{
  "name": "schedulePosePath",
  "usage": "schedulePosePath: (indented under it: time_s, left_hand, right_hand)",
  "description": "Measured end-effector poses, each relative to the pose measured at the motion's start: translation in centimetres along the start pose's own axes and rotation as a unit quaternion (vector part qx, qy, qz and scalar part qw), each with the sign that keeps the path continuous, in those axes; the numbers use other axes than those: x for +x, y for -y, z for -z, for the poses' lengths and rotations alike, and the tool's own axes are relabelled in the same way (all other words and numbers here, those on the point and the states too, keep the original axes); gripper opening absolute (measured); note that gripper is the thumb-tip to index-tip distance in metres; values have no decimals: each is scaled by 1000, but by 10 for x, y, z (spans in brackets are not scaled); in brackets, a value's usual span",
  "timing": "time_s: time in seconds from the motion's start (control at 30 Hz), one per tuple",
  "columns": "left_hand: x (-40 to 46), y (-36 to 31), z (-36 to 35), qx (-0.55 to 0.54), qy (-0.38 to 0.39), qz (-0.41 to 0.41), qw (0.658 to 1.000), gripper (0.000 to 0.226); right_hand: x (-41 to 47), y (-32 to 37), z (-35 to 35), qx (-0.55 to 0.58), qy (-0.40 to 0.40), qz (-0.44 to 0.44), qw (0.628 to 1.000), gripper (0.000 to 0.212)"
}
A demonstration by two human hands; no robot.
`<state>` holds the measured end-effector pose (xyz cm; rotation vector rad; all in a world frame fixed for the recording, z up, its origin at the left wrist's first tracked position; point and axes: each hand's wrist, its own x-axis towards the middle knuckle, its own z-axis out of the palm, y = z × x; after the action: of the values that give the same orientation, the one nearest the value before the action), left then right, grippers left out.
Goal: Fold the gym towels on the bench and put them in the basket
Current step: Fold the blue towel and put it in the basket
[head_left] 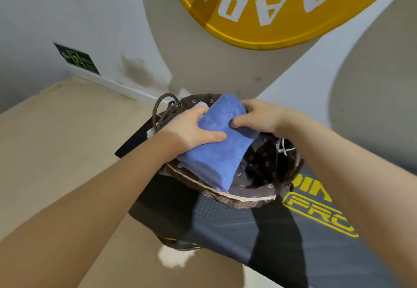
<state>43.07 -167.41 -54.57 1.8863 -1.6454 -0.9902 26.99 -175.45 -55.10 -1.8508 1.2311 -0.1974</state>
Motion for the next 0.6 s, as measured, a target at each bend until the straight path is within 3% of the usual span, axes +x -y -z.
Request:
schedulePosePath:
  time_s: [0.07,0.13,0.23,0.3,0.4,0.6]
  left_hand:
    - [0,15,5,8,33,29,999,61]
    - [2,27,6,43,34,48,997,62]
    - [8,34,4,119,17,36,992,55]
    - [12,32,1,132,26,9,991,53]
    - [15,34,-4,132,43,-17,990,54]
    - [12,46,-7,149,22,-66,986,52]
  right_hand:
    - [14,-3,-18,27,1,-27,999,23]
    - [25,-13,-29,10,-60,-55,997,6]
    - [33,-24,-34,11,-140,-71,988,12]
    - [34,-23,-36,60,-118,-76,988,5]
    - [38,-20,-43,177,-49,-100,978,22]
    - [43,-21,-41,256,5,-65,964,48]
